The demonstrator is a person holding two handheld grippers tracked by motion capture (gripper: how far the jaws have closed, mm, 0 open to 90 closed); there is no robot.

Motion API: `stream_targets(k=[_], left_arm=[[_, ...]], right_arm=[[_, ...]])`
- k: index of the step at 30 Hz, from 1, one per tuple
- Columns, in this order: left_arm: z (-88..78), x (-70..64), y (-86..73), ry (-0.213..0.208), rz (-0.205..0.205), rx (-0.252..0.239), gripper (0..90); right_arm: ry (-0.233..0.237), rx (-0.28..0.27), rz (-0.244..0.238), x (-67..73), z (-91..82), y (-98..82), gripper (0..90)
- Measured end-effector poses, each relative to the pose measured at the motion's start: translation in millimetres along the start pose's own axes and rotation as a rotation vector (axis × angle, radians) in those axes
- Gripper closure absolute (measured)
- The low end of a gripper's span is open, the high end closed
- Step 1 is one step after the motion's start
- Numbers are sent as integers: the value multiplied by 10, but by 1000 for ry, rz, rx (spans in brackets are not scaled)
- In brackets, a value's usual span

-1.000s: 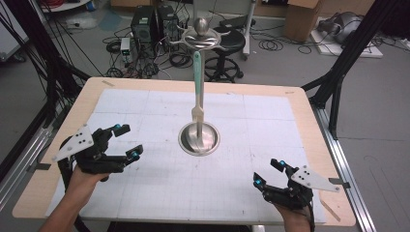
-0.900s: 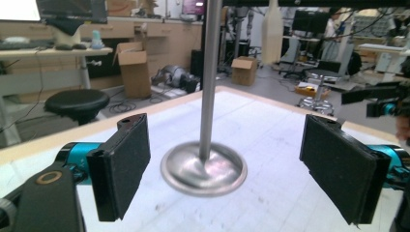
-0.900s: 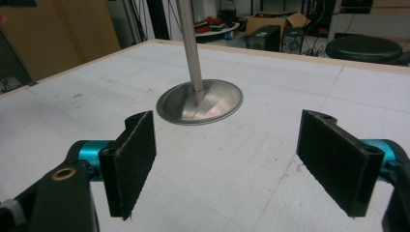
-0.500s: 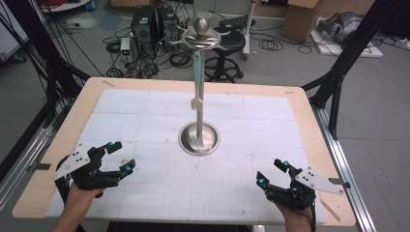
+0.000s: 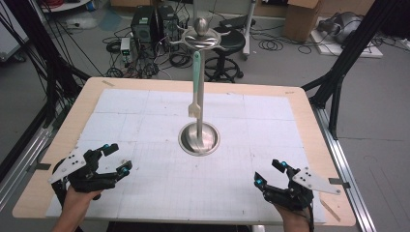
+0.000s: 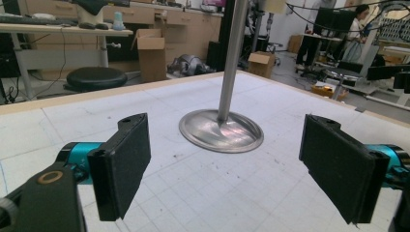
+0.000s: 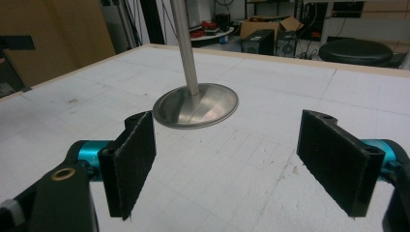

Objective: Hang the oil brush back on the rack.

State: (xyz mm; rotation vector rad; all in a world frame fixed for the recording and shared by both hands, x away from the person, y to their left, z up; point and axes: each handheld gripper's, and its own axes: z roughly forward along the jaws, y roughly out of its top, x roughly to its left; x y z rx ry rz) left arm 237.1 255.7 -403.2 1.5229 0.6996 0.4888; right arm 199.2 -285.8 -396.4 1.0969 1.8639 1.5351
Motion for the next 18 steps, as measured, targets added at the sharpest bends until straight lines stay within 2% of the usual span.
stream_targets(k=[13, 18], left_arm=[[-5, 36, -41, 6, -14, 14, 190], [-4, 51, -60, 5, -35, 17, 190]], right_arm=[[0, 9, 6, -26, 19, -23, 209], [0, 5, 14, -47, 7, -30, 209]])
